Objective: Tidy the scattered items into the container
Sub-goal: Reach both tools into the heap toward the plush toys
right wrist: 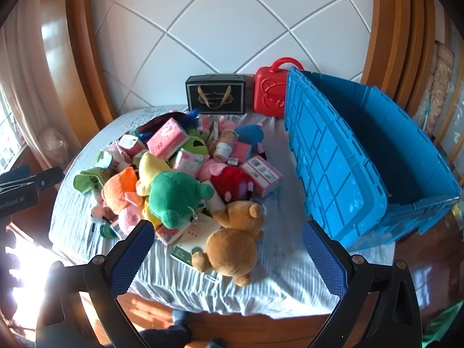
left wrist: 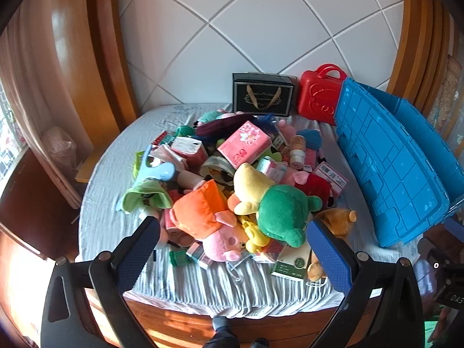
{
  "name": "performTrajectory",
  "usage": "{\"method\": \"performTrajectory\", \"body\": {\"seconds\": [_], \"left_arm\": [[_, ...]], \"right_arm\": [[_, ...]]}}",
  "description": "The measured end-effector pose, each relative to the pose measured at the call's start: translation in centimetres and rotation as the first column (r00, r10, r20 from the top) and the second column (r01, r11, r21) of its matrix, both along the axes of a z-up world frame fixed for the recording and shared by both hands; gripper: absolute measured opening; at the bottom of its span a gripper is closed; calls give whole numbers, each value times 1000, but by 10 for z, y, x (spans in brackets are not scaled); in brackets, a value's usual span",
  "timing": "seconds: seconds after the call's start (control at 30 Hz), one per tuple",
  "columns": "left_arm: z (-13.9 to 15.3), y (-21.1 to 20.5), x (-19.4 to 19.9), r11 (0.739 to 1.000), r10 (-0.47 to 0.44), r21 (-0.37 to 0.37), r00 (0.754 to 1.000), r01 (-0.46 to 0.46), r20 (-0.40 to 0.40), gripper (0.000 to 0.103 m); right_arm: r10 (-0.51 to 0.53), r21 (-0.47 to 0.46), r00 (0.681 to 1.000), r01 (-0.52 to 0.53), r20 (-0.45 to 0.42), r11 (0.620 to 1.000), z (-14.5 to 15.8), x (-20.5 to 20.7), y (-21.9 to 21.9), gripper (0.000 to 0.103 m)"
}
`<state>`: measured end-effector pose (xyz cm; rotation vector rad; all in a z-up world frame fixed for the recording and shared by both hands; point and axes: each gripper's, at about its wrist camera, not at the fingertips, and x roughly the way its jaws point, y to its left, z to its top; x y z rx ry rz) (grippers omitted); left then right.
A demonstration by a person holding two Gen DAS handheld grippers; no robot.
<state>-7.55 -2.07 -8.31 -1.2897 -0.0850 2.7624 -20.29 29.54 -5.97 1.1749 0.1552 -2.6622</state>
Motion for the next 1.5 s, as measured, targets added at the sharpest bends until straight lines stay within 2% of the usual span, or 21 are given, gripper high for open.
{"method": "performTrajectory", "body": {"seconds": [0.07, 0.17, 0.33, 0.43, 0.6, 0.77, 1.0, 1.13, 1.33, 1.5], "left_arm": [[-18, 6, -21, 998, -62, 10, 995, 61, 82, 103], [-42, 16, -45, 994, -102, -31, 987, 107, 122, 103], [-77, 18, -81, 991, -131, -16, 977, 135, 168, 103], [-98, 17, -99, 991, -132, 31, 965, 129, 227, 103], [-133, 28, -118, 992, -124, 63, 938, 109, 322, 103], [-159, 37, -129, 996, -74, 82, 914, 45, 399, 103], [-181, 50, -145, 989, 6, 131, 889, -74, 459, 103], [-189, 64, -152, 982, 38, 149, 891, -117, 453, 103], [-204, 88, -168, 978, 12, 181, 890, -106, 456, 103], [-207, 97, -174, 978, -20, 195, 894, -76, 447, 103]], "right_arm": [[-14, 12, 1000, 14, 8, 1000, -7, -10, -6, 103], [-38, 35, 999, 37, 19, 999, -21, -26, -13, 103], [-98, 75, 994, 94, 58, 993, -55, -46, -20, 103], [-137, 80, 987, 130, 84, 988, -76, -51, -17, 103], [-184, 108, 973, 170, 139, 980, -105, -58, -7, 103], [-169, 120, 970, 150, 173, 981, -125, -69, -1, 103], [-63, 125, 976, 37, 211, 991, -151, -91, 4, 103], [-16, 116, 972, -11, 233, 993, -164, -104, 11, 103], [32, 97, 961, -61, 276, 993, -185, -124, 21, 103], [45, 69, 937, -73, 347, 995, -213, -139, 19, 103]]}}
